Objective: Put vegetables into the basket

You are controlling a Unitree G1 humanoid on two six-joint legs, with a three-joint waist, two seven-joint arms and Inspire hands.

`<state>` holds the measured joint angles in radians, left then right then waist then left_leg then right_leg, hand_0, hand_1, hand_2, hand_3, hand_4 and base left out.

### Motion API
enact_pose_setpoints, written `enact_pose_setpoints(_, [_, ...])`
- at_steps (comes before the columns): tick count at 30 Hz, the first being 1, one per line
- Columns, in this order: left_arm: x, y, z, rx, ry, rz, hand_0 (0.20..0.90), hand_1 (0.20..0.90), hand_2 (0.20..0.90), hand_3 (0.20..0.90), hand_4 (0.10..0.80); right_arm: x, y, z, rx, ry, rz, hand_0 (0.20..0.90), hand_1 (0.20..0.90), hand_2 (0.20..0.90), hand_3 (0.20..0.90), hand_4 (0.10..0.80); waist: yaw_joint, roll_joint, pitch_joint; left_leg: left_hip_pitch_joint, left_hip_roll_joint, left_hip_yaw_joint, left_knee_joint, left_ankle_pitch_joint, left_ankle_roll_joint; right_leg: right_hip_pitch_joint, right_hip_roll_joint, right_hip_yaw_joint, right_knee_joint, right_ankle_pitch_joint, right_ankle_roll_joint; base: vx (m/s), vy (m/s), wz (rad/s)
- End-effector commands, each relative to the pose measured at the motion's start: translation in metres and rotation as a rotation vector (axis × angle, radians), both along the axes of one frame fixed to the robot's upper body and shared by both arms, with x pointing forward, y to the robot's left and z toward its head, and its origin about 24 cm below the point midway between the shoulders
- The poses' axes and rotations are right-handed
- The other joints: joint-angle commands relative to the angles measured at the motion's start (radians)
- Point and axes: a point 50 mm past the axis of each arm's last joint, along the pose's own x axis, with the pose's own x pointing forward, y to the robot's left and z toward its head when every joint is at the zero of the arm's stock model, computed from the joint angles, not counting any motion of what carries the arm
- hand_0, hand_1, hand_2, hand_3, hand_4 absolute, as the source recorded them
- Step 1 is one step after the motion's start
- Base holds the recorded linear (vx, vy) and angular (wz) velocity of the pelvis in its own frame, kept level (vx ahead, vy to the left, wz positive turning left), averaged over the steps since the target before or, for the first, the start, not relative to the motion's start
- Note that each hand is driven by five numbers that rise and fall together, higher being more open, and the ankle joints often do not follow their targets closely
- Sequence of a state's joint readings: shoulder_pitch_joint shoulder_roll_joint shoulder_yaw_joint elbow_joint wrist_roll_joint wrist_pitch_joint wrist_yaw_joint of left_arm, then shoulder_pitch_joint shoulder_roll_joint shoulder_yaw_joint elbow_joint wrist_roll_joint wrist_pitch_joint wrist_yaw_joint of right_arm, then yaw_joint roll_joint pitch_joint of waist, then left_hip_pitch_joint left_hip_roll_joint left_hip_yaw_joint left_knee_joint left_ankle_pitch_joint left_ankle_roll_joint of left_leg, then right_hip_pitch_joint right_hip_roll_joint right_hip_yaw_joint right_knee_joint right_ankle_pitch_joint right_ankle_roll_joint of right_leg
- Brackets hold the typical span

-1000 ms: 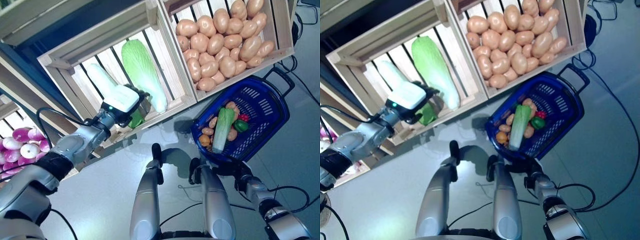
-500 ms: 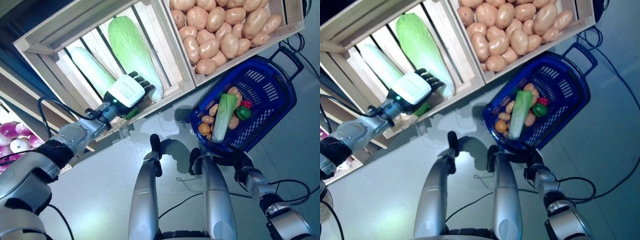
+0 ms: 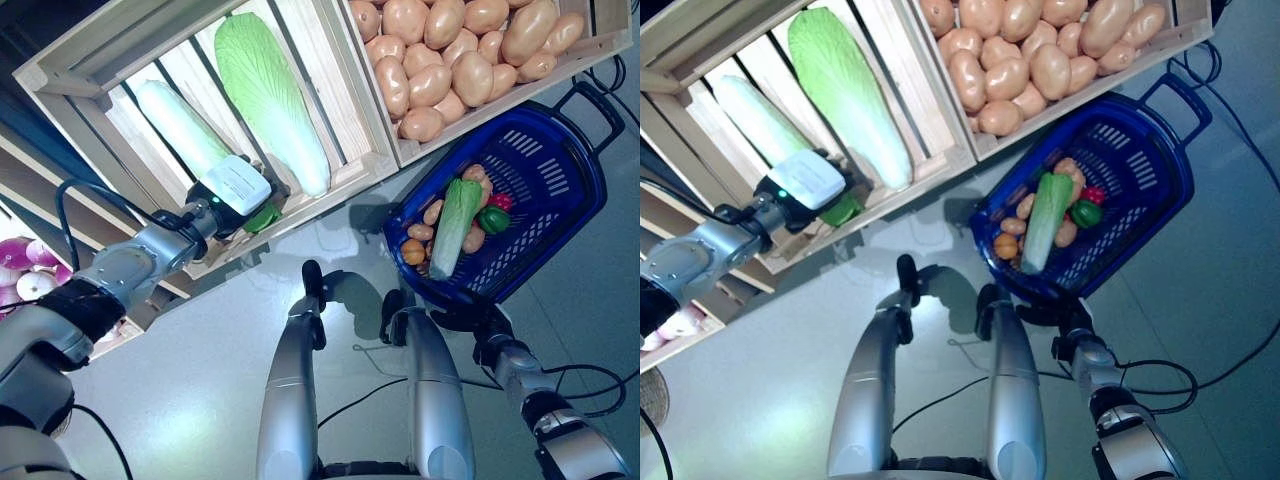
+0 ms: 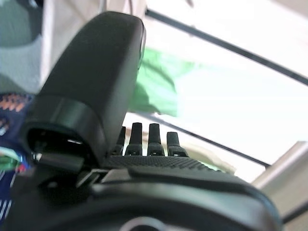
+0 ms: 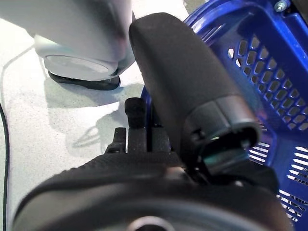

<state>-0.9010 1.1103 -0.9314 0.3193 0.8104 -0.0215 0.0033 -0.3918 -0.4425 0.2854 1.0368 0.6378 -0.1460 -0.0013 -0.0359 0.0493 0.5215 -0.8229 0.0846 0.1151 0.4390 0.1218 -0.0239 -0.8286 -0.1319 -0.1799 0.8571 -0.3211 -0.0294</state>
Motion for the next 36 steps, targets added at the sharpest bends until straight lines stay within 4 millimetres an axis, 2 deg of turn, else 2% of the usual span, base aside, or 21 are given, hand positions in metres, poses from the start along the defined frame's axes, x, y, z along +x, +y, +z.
enact_pose_setpoints(1, [-0.007, 0.011, 0.061, -0.067, -0.180, 0.090, 0.900, 0.900, 0.900, 0.900, 0.800, -0.015, -0.030, -0.001, 0.003, -0.001, -0.147, 0.900, 0.900, 0.900, 0.900, 0.800, 0.018, 0.042, -0.002, -0.002, -0.015, 0.029, 0.188, -0.243, 0.001, 0.041, -0.018, 0.002, -0.185, 0.161, 0.037, 0.040, -0.037, 0.03])
enact_pose_setpoints(6, [-0.011, 0.012, 0.065, -0.050, -0.217, 0.090, 0.900, 0.900, 0.900, 0.900, 0.800, -0.016, -0.032, 0.000, 0.019, -0.020, -0.168, 0.900, 0.900, 0.900, 0.900, 0.800, 0.024, 0.050, -0.002, -0.009, -0.018, 0.020, 0.194, -0.246, 0.003, 0.033, -0.024, -0.003, -0.174, 0.156, 0.036, 0.033, -0.023, 0.06])
enact_pose_setpoints(8, [-0.011, 0.016, 0.070, -0.124, -0.274, 0.088, 0.900, 0.900, 0.900, 0.900, 0.800, -0.015, -0.029, 0.000, 0.017, -0.025, -0.150, 0.900, 0.900, 0.900, 0.900, 0.800, 0.026, 0.046, -0.002, -0.015, -0.016, 0.017, 0.203, -0.249, 0.005, 0.029, -0.026, -0.008, -0.161, 0.153, 0.036, 0.052, -0.017, 0.07])
enact_pose_setpoints(11, [-0.010, 0.022, 0.068, -0.133, -0.374, 0.035, 0.900, 0.900, 0.900, 0.900, 0.800, -0.013, -0.024, 0.001, 0.018, -0.041, -0.129, 0.900, 0.900, 0.900, 0.900, 0.800, 0.027, 0.038, -0.002, -0.027, -0.014, 0.014, 0.214, -0.251, 0.006, 0.016, -0.025, -0.006, -0.150, 0.152, 0.036, 0.028, -0.017, 0.05])
enact_pose_setpoints(16, [-0.011, 0.042, 0.044, -0.104, -0.472, -0.076, 0.900, 0.900, 0.900, 0.900, 0.800, -0.012, -0.016, 0.002, 0.039, -0.060, -0.119, 0.900, 0.900, 0.900, 0.900, 0.800, 0.022, 0.023, -0.002, -0.042, -0.003, 0.010, 0.228, -0.249, 0.012, -0.006, -0.017, -0.006, -0.122, 0.149, 0.032, 0.014, -0.009, 0.01])
enact_pose_setpoints(21, [-0.015, 0.058, 0.005, -0.081, -0.542, -0.137, 0.900, 0.900, 0.900, 0.900, 0.800, -0.008, -0.011, 0.004, 0.040, -0.061, -0.089, 0.900, 0.900, 0.900, 0.900, 0.800, 0.009, 0.006, -0.002, -0.074, 0.015, 0.008, 0.267, -0.251, 0.011, -0.044, -0.011, 0.002, -0.069, 0.144, 0.028, 0.004, 0.037, -0.05])
enact_pose_setpoints(24, [-0.013, 0.059, -0.006, -0.079, -0.532, -0.143, 0.900, 0.900, 0.900, 0.900, 0.800, -0.006, -0.010, 0.005, 0.043, -0.064, -0.084, 0.900, 0.900, 0.900, 0.900, 0.800, 0.003, -0.003, -0.002, -0.089, 0.023, 0.008, 0.280, -0.252, 0.012, -0.059, -0.007, 0.006, -0.059, 0.144, 0.025, 0.014, 0.023, -0.08])
enact_pose_setpoints(25, [-0.013, 0.060, -0.010, -0.077, -0.521, -0.140, 0.900, 0.900, 0.900, 0.900, 0.800, -0.008, -0.010, 0.003, 0.044, -0.057, -0.085, 0.900, 0.900, 0.900, 0.900, 0.800, 0.001, -0.004, -0.002, -0.074, 0.021, 0.002, 0.287, -0.275, 0.003, -0.044, -0.005, 0.013, -0.051, 0.124, 0.036, 0.067, 0.033, -0.12])
enact_pose_setpoints(27, [-0.011, 0.059, -0.021, -0.059, -0.502, -0.126, 0.900, 0.900, 0.900, 0.900, 0.800, -0.006, -0.009, 0.004, 0.052, -0.059, -0.094, 0.900, 0.900, 0.900, 0.900, 0.800, -0.005, -0.011, -0.002, -0.080, 0.026, 0.000, 0.288, -0.273, -0.002, -0.051, -0.002, 0.013, -0.045, 0.121, 0.036, 0.056, 0.036, -0.11])
enact_pose_setpoints(36, [-0.006, 0.054, -0.020, -0.050, -0.533, -0.113, 0.900, 0.900, 0.900, 0.900, 0.800, -0.003, -0.005, 0.009, 0.047, -0.076, -0.054, 0.900, 0.900, 0.900, 0.900, 0.800, -0.020, -0.024, -0.002, -0.119, 0.035, -0.002, 0.321, -0.275, -0.001, -0.092, 0.005, 0.022, -0.003, 0.118, 0.031, 0.000, 0.029, -0.04])
